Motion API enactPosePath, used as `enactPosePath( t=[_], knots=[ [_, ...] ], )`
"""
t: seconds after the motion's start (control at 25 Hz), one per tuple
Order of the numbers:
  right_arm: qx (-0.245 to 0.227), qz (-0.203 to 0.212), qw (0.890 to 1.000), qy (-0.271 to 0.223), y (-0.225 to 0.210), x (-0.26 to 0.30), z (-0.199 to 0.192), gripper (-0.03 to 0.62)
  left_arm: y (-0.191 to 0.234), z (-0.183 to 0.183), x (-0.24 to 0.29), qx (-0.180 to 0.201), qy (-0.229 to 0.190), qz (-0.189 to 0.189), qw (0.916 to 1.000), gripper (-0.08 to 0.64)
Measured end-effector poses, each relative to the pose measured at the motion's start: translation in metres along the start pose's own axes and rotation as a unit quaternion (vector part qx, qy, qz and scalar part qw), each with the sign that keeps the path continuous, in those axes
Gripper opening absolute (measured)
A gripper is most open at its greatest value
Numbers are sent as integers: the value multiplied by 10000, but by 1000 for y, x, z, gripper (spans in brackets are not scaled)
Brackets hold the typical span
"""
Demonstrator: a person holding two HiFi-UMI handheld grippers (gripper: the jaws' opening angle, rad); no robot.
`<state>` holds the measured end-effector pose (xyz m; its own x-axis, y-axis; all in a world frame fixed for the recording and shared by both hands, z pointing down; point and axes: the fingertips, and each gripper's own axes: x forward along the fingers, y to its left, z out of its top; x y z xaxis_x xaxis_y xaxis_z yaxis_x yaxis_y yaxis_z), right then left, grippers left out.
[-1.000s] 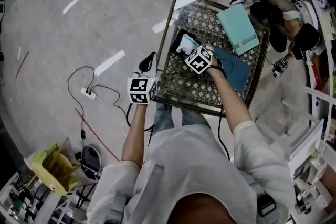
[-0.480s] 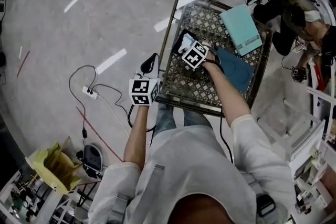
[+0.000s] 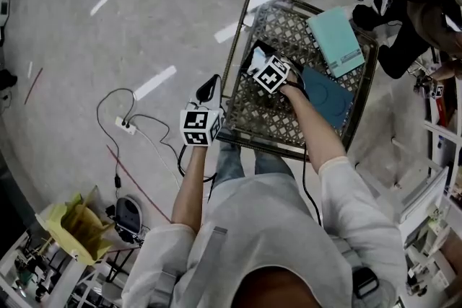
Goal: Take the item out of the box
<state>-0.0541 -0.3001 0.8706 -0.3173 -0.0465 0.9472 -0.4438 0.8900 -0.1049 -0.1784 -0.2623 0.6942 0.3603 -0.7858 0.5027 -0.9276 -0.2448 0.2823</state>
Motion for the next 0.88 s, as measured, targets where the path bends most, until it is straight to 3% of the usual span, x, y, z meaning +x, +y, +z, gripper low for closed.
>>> enactPosePath(
  t=[0.24, 0.48, 0.88],
  knots=[
    [111, -113, 9998, -120, 2, 0, 0, 244, 0, -4, -1, 32, 32, -17, 10000, 3],
    [107, -331, 9990, -267, -5, -12, 0, 230, -2, 0, -3, 71, 11, -22, 10000, 3],
    [803, -892, 9837, -1336, -23, -68, 14, 229, -13, 8, 1, 204, -46, -154, 9997, 3]
  ],
)
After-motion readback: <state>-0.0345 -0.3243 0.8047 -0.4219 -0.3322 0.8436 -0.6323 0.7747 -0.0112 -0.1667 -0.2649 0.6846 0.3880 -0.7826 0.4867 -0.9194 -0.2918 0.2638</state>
